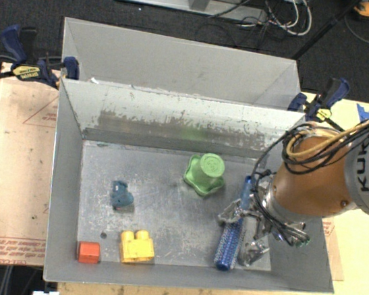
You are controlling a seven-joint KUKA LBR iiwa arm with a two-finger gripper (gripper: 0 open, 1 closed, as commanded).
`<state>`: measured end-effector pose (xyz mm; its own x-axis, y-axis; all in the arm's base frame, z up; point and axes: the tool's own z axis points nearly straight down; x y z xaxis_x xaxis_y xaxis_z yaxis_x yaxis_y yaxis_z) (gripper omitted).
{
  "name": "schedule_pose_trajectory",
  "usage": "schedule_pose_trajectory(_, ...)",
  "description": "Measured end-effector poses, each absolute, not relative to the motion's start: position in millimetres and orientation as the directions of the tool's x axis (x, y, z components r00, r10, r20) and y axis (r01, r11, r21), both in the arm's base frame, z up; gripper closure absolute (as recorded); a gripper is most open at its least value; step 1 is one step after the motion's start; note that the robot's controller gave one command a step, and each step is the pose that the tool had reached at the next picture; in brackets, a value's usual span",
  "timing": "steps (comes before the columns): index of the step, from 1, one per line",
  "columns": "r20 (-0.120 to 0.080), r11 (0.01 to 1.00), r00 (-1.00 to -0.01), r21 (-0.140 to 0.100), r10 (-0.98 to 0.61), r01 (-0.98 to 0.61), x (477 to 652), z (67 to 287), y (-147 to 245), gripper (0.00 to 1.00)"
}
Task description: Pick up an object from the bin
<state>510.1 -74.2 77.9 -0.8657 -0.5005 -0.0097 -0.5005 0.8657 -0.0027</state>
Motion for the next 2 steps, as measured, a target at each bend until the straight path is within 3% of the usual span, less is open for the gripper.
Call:
schedule_pose_trajectory(1, -0.006, 0.866, -0.866, -0.001, -0.500, -0.500, 511.7, 78.8, -73.3, 0.00)
schedule_pose_trajectory(2, -0.009, 0.866, -0.866, -0.002, -0.500, -0.500, 512.9, 79.9, -72.8, 1.00)
